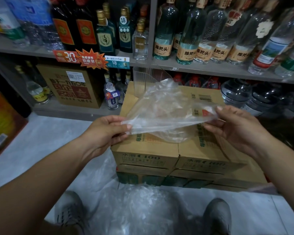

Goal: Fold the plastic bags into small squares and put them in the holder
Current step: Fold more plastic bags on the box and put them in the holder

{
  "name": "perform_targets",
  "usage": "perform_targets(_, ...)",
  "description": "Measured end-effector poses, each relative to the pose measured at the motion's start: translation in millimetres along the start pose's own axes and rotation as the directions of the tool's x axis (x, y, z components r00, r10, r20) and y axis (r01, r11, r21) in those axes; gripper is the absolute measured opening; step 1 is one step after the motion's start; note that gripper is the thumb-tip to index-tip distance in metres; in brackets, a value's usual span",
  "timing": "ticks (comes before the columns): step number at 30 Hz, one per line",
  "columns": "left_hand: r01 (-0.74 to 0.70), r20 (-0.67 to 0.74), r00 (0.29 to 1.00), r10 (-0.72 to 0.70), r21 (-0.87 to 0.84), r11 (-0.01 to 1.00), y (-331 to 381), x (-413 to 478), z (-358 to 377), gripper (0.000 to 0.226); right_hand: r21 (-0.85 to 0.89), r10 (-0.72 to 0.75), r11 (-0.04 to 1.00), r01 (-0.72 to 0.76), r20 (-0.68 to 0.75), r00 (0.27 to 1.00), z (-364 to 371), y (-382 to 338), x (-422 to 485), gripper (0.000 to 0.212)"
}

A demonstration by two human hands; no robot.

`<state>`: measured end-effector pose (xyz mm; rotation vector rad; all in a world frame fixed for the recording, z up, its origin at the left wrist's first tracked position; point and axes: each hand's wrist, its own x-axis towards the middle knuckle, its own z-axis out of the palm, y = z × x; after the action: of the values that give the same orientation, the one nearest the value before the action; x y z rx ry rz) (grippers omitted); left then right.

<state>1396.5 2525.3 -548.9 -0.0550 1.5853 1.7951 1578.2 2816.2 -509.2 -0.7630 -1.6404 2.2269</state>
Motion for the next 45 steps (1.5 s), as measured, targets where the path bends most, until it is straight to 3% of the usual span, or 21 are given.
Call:
perform_targets(6,-0.079,-0.015,0.997,0.079,-0.022,0.997,-0.2,-3.2,-6.9,0.048,-0.159,0.169,0.970,-0.184,-0.101,0.980,-18.1,11.0,-3.2,0.008)
perform_targets(7,-0.086,-0.013,0.996,0.086,-0.011,0.996,-1.6,-3.3,-7.8,0.047,-0.171,0.202,0.962,-0.214,-0.086,0.976,-17.6,12.5,-5.0,0.016)
perform_targets(10,-0.125,-0.023,0.992,0.125,0.017,0.992,-4.4,-2.3,-9.9,0.039,-0.104,0.286,0.955,-0.278,0.069,0.956,-20.8,11.1,-8.9,0.077)
perform_targets(11,-0.140,-0.026,0.990,0.140,0.020,0.990,-4.7,-1.7,-10.2,0.038,-0.083,0.287,0.957,-0.279,0.118,0.951,-21.7,9.6,-9.9,0.086)
perform_targets(14,-0.188,-0.017,0.982,0.189,0.033,0.982,-4.2,-1.1,-10.4,0.039,-0.068,0.237,0.970,-0.231,0.096,0.967,-17.2,7.7,-8.6,0.071)
perform_targets(16,-0.221,-0.005,0.975,0.221,0.044,0.974,-3.7,-1.2,-9.9,0.041,-0.114,0.197,0.974,-0.196,-0.001,0.980,-15.3,10.2,-3.5,0.045)
perform_targets(18,-0.253,0.005,0.967,0.254,0.073,0.965,-3.5,-1.6,-10.8,0.042,-0.205,0.160,0.963,-0.175,-0.088,0.983,-15.2,12.7,-1.6,0.016)
perform_targets(19,-0.269,0.014,0.963,0.269,0.113,0.956,-4.1,-1.4,-12.4,0.043,-0.304,0.148,0.936,-0.177,-0.115,0.982,-17.8,15.1,-0.9,0.012)
perform_targets(22,-0.284,0.077,0.959,0.274,0.265,0.922,-9.2,-2.6,-14.0,0.050,-0.706,0.080,0.692,-0.153,-0.136,0.987,-26.4,24.2,-0.4,0.012)
perform_targets(24,-0.291,0.107,0.956,0.271,0.302,0.908,-14.8,-3.8,-11.9,0.055,-0.848,-0.024,0.523,-0.093,-0.124,0.992,-24.0,29.5,0.5,0.012)
perform_targets(25,-0.311,0.115,0.950,0.289,0.322,0.894,-17.4,-4.1,-10.0,0.055,-0.861,-0.091,0.506,-0.048,-0.109,0.990,-17.2,27.6,-1.9,0.010)
perform_targets(26,-0.341,0.123,0.940,0.318,0.355,0.870,-19.1,-4.4,-7.8,0.057,-0.842,-0.156,0.540,0.008,-0.091,0.984,-7.6,21.8,-5.7,0.010)
perform_targets(28,-0.415,0.158,0.908,0.388,0.451,0.790,-20.4,-7.7,-1.7,0.062,-0.739,-0.204,0.667,0.092,-0.063,0.977,15.9,4.6,-15.6,0.033)
perform_targets(30,-0.491,0.217,0.868,0.448,0.518,0.701,-20.5,-12.7,5.2,0.068,-0.684,-0.129,0.724,0.093,-0.001,0.992,35.7,-7.8,-19.3,0.052)
perform_targets(33,-0.574,0.315,0.808,0.499,0.615,0.541,-21.4,-23.6,15.7,0.074,-0.684,0.027,0.730,0.001,0.031,0.999,53.2,-5.1,-10.1,0.058)
perform_targets(35,-0.578,0.370,0.800,0.473,0.687,0.441,-23.5,-24.4,14.3,0.082,-0.632,0.023,0.775,-0.021,-0.005,1.000,60.4,1.1,-0.9,0.059)
perform_targets(38,-0.500,0.386,0.865,0.322,0.719,0.482,-22.5,-26.9,10.0,0.096,-0.532,-0.102,0.842,0.084,-0.005,0.995,66.9,13.3,6.4,0.016)
perform_targets(42,-0.489,0.216,0.862,0.459,0.595,0.638,-10.4,-25.9,24.3,0.079,-0.505,-0.244,0.821,0.264,0.107,0.964,81.3,24.9,-3.1,0.011)
perform_targets(45,-0.498,0.126,0.851,0.510,0.504,0.706,-2.5,-18.2,35.0,0.041,-0.544,-0.300,0.772,0.328,0.144,0.943,86.0,34.1,-10.2,0.011)
